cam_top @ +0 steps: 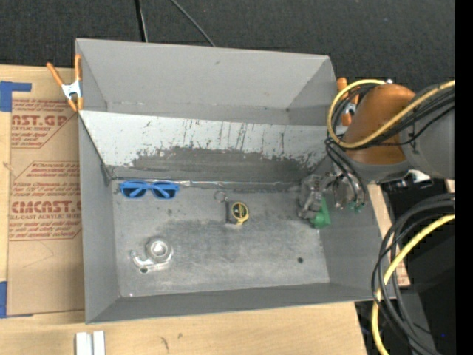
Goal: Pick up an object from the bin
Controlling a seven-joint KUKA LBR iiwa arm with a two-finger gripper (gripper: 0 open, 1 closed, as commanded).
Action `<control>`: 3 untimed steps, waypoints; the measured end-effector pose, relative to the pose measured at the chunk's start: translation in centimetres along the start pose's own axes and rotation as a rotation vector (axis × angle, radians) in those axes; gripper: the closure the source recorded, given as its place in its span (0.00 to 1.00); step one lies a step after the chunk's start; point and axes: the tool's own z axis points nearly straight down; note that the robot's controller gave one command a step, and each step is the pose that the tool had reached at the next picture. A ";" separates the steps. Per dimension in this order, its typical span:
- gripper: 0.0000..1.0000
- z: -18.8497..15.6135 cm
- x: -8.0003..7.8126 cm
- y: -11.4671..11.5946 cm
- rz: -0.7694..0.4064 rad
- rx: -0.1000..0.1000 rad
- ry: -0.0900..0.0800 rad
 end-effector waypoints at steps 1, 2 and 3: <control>0.00 0.2 0.2 0.2 -0.001 -0.003 0.007; 0.00 -0.6 0.5 -1.2 0.084 0.013 0.007; 0.00 0.3 1.4 0.3 0.039 0.013 0.009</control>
Offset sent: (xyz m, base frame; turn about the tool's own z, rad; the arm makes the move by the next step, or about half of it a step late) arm 0.0000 0.0000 0.0000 0.0000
